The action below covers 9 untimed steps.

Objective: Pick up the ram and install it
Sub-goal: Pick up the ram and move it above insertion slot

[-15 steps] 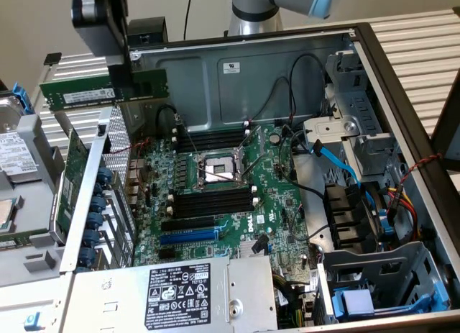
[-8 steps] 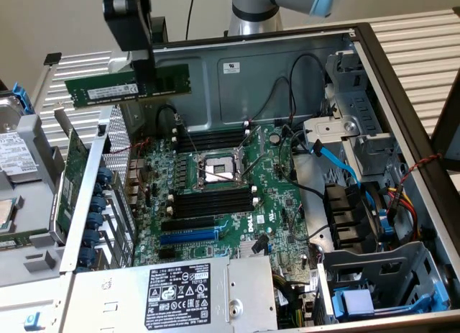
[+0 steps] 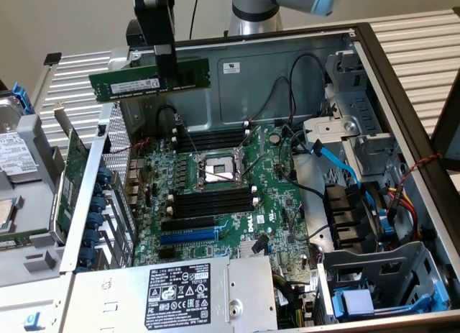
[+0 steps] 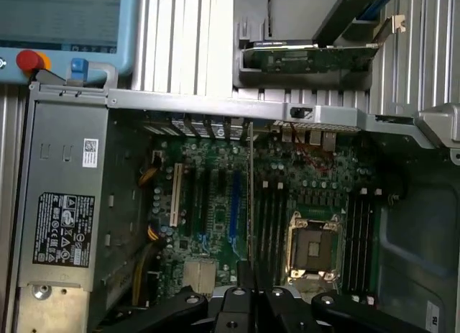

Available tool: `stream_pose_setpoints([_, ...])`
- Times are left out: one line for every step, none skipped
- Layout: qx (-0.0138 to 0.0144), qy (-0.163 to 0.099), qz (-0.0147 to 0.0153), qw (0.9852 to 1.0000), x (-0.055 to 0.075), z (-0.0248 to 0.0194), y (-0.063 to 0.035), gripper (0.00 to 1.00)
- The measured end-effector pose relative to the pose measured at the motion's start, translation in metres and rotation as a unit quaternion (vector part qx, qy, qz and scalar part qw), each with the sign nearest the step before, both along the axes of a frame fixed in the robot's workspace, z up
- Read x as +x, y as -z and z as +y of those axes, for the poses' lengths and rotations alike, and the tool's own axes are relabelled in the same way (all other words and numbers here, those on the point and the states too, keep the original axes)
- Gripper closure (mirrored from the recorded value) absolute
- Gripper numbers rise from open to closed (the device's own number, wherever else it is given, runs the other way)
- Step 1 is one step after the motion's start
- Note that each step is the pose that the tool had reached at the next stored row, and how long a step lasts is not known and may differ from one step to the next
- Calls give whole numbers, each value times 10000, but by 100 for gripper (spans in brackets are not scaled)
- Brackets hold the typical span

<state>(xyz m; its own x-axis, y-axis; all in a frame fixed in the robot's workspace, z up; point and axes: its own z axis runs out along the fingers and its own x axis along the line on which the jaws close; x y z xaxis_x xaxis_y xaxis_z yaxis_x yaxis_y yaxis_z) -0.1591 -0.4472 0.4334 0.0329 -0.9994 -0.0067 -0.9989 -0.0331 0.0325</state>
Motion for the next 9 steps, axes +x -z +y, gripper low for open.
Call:
stream_pose_setpoints([-1, 0, 0, 10000, 29, 16, 9, 88])
stream_pose_setpoints([0, 0, 0, 10000, 55, 35, 18, 88])
stream_pose_setpoints([-1, 0, 1, 10000, 76, 52, 24, 88])
stream_pose_setpoints([0, 1, 0, 10000, 96, 66, 30, 88])
stream_pose_setpoints([0, 2, 0, 10000, 113, 76, 34, 88])
stream_pose_setpoints([0, 4, 0, 10000, 131, 85, 38, 88])
stream_pose_setpoints([0, 7, 0, 10000, 147, 93, 41, 88])
stream_pose_setpoints([0, 10, -1, 10000, 163, 99, 45, 88])
stream_pose_setpoints([0, 13, -2, 10000, 177, 106, 48, 88])
